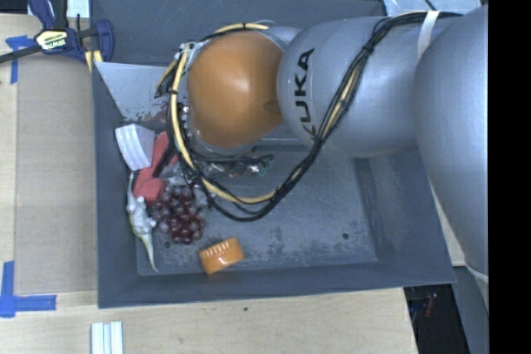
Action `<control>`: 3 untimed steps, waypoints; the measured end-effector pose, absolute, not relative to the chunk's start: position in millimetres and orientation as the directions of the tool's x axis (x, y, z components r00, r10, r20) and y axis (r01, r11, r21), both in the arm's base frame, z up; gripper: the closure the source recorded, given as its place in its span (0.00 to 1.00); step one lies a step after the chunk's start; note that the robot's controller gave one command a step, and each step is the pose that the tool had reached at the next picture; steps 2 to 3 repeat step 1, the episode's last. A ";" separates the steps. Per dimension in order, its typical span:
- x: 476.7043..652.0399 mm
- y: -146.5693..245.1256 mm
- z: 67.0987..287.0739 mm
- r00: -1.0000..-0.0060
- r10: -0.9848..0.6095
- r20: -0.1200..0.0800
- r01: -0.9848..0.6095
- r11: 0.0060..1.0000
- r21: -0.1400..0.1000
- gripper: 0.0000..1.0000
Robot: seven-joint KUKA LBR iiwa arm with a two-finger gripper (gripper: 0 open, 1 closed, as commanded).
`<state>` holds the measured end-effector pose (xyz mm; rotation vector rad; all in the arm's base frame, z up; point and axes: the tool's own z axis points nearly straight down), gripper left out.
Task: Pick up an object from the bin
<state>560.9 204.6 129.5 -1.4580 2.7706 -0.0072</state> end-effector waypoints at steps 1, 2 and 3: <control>561.7 204.7 151.4 -0.568 -0.823 -0.010 -0.823 0.568 -0.011 1.00; 561.7 204.7 151.4 -0.568 -0.823 -0.010 -0.823 0.568 -0.011 1.00; 561.7 204.7 151.4 -0.568 -0.823 -0.010 -0.823 0.568 -0.011 1.00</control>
Offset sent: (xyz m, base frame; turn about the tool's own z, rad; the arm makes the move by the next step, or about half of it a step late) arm 0.0014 0.0002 0.0399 0.0017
